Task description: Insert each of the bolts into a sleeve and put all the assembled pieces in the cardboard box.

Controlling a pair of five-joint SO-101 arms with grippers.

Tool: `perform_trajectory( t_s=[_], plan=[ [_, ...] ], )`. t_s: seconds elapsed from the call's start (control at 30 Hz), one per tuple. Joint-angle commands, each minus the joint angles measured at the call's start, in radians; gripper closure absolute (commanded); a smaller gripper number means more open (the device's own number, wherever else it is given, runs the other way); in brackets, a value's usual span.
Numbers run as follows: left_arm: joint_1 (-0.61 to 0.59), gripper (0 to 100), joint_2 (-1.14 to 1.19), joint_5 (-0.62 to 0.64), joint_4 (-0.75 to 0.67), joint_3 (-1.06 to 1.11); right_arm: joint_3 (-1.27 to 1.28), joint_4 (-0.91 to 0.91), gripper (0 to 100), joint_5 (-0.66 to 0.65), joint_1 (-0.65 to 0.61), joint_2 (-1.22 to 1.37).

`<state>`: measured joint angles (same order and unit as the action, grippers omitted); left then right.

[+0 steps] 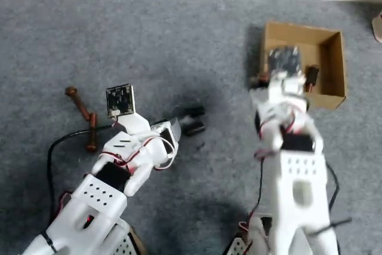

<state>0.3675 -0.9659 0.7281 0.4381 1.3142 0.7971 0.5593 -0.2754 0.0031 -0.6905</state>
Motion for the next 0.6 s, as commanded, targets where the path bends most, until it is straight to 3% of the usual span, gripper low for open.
perform_trajectory(
  t_s=[0.0, 0.57],
  plan=[
    [-0.015, 91, -0.018, -0.005, -0.025, -0.008, -0.26, -0.033, 99.4, -0.015, 0.064, 0.196],
    [-0.015, 91, -0.018, -0.006, -0.025, -0.008, -0.9, -0.027, 99.4, -0.13, 0.185, 0.909]
  ],
)
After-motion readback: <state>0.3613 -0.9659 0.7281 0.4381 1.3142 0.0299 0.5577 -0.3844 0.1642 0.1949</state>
